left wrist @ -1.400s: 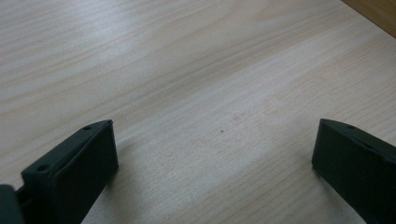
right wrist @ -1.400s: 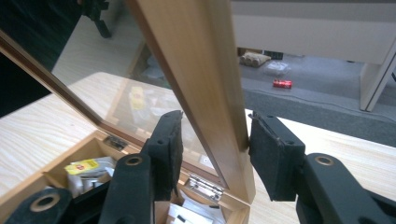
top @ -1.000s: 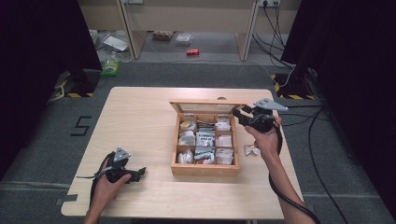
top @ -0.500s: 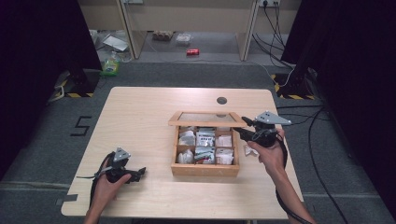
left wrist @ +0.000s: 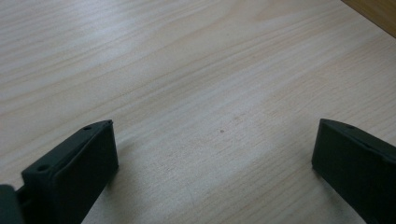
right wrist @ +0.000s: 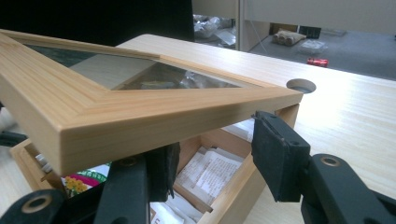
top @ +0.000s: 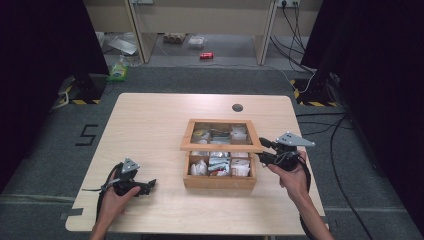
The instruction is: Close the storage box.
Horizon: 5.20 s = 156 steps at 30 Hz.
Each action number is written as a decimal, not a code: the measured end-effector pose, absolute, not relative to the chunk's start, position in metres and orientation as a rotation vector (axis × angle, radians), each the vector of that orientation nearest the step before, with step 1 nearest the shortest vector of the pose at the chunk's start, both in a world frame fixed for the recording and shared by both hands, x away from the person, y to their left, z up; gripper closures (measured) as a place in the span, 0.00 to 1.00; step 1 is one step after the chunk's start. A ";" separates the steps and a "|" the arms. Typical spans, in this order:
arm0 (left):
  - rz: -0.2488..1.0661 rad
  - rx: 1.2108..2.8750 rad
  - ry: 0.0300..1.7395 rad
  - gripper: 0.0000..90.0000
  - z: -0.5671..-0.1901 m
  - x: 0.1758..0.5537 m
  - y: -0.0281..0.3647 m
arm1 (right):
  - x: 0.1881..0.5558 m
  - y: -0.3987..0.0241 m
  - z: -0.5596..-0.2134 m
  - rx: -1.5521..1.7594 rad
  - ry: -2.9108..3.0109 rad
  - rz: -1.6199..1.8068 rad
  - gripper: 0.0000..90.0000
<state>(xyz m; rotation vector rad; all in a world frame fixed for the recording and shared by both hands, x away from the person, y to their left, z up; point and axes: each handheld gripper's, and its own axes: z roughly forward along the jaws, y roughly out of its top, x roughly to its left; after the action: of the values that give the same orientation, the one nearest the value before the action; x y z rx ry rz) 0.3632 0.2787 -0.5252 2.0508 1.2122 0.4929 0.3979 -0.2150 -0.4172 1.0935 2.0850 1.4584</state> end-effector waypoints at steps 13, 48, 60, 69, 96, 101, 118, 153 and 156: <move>0.493 2.051 1.212 0.00 -0.525 0.363 0.279 | 0.386 -0.218 -0.431 1.097 2.112 1.474 0.57; 0.491 2.050 1.213 0.00 -0.525 0.363 0.279 | 0.374 -0.229 -0.454 1.109 2.139 1.438 0.56; 0.491 2.050 1.213 0.00 -0.525 0.363 0.279 | 0.376 -0.231 -0.459 1.106 2.140 1.361 0.56; 0.490 2.050 1.213 0.00 -0.525 0.363 0.279 | 0.380 -0.243 -0.460 1.164 2.069 1.327 0.53; 0.490 2.050 1.212 0.00 -0.525 0.363 0.279 | 0.397 -0.267 -0.483 1.382 1.995 1.227 0.43; 0.491 2.051 1.212 0.00 -0.525 0.363 0.279 | 0.399 -0.266 -0.484 1.399 1.988 1.223 0.43; 0.491 2.051 1.212 0.00 -0.525 0.363 0.279 | 0.406 -0.280 -0.486 1.472 1.945 1.170 0.41; 0.490 2.050 1.213 0.00 -0.525 0.363 0.279 | 0.403 -0.316 -0.505 1.580 1.984 0.986 0.35; 0.490 2.050 1.213 0.00 -0.525 0.363 0.279 | 0.403 -0.315 -0.508 1.576 2.003 0.976 0.33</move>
<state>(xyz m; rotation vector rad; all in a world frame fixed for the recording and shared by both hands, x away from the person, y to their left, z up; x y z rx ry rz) 0.3631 0.2787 -0.5252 2.0502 1.2127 0.4902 0.4028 -0.3152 -0.5083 1.5758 2.0029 0.9757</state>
